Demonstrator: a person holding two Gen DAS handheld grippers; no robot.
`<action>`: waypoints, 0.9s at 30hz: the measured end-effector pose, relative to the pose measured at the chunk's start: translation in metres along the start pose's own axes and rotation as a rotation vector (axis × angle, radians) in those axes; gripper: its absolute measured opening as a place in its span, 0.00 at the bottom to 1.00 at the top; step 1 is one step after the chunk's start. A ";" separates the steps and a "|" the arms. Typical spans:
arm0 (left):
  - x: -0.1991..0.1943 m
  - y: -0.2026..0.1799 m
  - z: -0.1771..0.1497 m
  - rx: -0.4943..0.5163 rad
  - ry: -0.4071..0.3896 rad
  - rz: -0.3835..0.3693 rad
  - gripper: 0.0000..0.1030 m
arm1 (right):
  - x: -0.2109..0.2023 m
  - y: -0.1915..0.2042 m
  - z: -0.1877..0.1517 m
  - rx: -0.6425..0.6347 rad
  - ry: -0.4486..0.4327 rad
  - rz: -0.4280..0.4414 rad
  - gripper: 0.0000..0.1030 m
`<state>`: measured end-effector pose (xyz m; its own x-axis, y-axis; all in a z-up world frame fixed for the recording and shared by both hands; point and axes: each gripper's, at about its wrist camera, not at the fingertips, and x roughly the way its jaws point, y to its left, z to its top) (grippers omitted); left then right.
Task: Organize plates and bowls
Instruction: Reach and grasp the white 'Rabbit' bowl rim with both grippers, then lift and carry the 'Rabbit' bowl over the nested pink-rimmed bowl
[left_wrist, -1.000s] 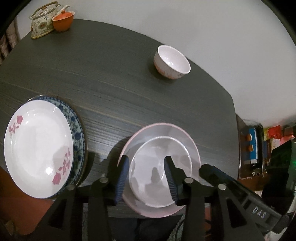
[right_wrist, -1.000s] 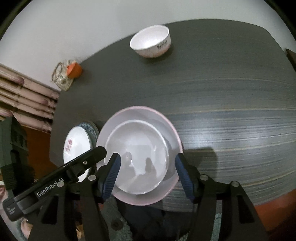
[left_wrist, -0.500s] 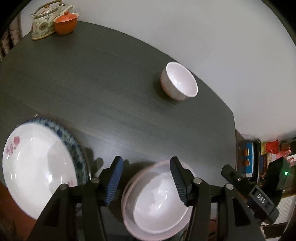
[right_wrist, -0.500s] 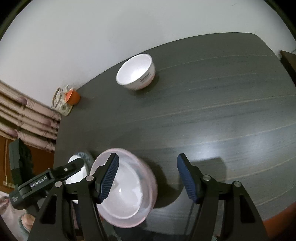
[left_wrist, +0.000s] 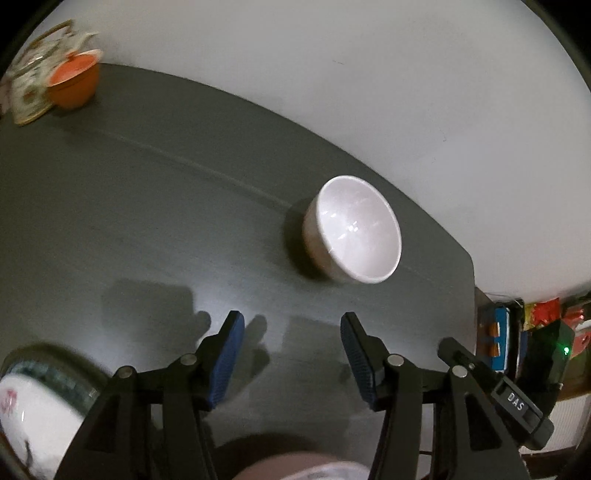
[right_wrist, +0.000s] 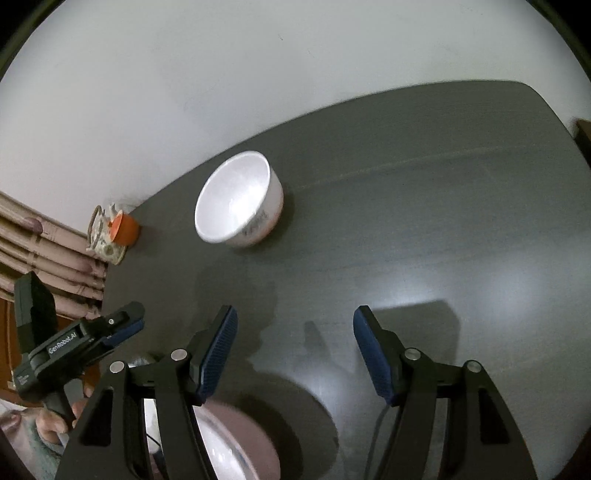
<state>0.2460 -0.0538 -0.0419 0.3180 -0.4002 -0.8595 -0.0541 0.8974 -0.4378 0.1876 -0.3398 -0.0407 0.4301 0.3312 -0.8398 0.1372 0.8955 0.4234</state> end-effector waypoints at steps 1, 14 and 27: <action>0.005 -0.003 0.006 0.000 -0.002 -0.004 0.54 | 0.005 0.000 0.008 0.002 0.001 -0.001 0.61; 0.063 -0.023 0.066 -0.001 0.029 -0.020 0.54 | 0.074 0.017 0.075 -0.013 0.025 0.011 0.61; 0.101 -0.026 0.063 0.022 0.081 0.054 0.14 | 0.127 0.016 0.085 0.004 0.089 0.000 0.33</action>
<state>0.3392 -0.1064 -0.1007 0.2376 -0.3637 -0.9007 -0.0478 0.9217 -0.3848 0.3200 -0.3084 -0.1114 0.3493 0.3563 -0.8666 0.1412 0.8943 0.4246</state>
